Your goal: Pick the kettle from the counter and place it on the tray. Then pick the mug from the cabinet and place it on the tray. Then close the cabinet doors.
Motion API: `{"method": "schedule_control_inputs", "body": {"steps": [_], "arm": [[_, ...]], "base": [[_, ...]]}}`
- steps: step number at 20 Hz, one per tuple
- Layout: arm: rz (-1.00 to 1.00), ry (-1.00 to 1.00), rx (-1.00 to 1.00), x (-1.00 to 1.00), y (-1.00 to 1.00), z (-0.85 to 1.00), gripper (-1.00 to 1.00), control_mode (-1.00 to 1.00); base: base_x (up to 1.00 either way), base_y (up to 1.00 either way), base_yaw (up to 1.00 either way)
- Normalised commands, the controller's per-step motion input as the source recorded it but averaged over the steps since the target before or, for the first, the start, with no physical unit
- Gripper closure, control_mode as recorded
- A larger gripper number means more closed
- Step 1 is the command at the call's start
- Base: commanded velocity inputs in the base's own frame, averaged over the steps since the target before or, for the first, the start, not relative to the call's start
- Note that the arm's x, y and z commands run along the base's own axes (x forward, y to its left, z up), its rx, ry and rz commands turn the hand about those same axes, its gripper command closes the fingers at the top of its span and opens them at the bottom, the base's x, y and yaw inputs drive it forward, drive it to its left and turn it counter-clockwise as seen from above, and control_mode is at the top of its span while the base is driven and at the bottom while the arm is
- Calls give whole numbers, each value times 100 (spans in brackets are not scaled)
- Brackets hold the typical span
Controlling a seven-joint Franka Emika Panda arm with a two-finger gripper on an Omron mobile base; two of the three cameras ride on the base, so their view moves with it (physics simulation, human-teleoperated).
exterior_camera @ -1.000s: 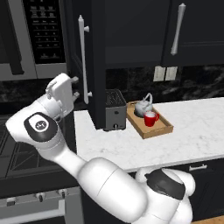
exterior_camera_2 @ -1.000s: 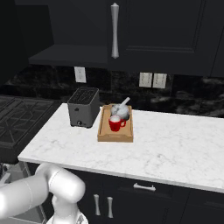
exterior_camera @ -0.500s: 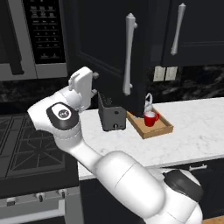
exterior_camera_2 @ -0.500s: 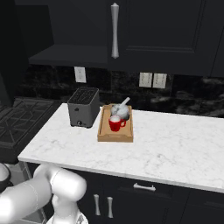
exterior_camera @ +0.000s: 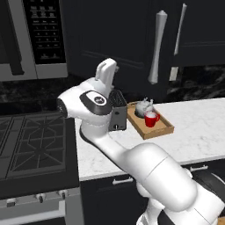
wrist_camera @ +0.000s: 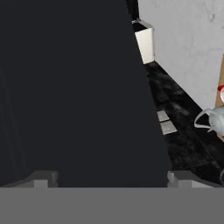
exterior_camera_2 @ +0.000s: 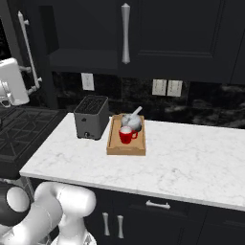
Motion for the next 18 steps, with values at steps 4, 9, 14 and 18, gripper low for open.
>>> {"method": "schedule_control_inputs", "body": {"steps": [4, 9, 14, 18], "arm": [[30, 4, 6, 29, -68, 8, -100, -100], [34, 7, 7, 37, -69, 6, -100, -100], [31, 13, 7, 53, -59, 12, -100, -100], [15, 23, 5, 78, -29, 9, -100, -100]], "base": [[0, 0, 0], [0, 0, 0], [0, 0, 0], [0, 0, 0]]}}
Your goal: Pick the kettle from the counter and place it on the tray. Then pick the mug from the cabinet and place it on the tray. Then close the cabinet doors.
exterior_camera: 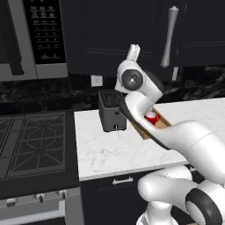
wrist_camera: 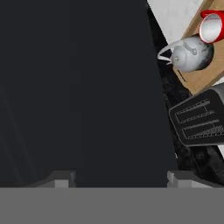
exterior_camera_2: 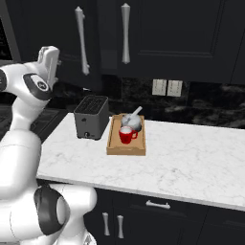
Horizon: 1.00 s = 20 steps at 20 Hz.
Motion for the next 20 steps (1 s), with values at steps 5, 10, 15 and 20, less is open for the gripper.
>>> {"method": "schedule_control_inputs", "body": {"steps": [5, 10, 15, 20], "arm": [[9, 24, 2, 89, -25, 0, -100, -100], [10, 14, 2, 86, -25, -7, -100, -100], [7, 6, 2, 77, -19, -17, -100, -100], [3, 1, 0, 51, -15, -27, -100, -100]], "base": [[0, 0, 0], [0, 0, 0], [0, 0, 0], [0, 0, 0]]}}
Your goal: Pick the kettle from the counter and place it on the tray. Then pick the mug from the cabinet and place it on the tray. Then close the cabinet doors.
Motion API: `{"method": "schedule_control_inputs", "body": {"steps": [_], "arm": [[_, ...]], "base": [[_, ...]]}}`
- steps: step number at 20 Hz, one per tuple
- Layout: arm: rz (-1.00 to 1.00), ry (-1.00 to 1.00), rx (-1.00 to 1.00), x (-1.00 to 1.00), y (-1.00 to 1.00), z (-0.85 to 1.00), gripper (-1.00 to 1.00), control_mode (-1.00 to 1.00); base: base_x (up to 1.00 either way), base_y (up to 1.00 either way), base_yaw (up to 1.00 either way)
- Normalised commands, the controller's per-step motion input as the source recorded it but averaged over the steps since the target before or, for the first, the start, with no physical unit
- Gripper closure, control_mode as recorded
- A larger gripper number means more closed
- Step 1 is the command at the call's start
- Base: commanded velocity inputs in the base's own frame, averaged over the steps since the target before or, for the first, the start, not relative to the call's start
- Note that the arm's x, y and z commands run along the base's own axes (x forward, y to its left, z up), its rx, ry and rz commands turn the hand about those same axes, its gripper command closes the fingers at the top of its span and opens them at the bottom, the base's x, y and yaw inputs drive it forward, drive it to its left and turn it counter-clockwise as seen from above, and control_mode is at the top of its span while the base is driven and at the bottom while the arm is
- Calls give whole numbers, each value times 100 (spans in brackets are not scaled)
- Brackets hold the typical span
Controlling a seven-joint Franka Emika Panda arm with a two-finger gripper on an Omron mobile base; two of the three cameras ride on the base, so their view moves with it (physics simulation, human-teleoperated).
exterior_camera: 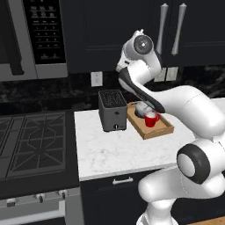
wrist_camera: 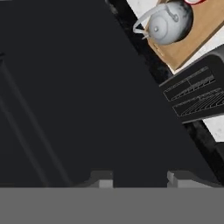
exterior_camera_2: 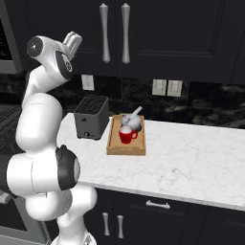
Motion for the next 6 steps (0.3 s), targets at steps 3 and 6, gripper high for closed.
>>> {"method": "schedule_control_inputs", "body": {"steps": [3, 6], "arm": [[0, 0, 0, 7, -7, -28, -100, -100], [0, 0, 0, 0, -1, -22, -100, -100]], "base": [[0, 0, 0], [0, 0, 0]]}}
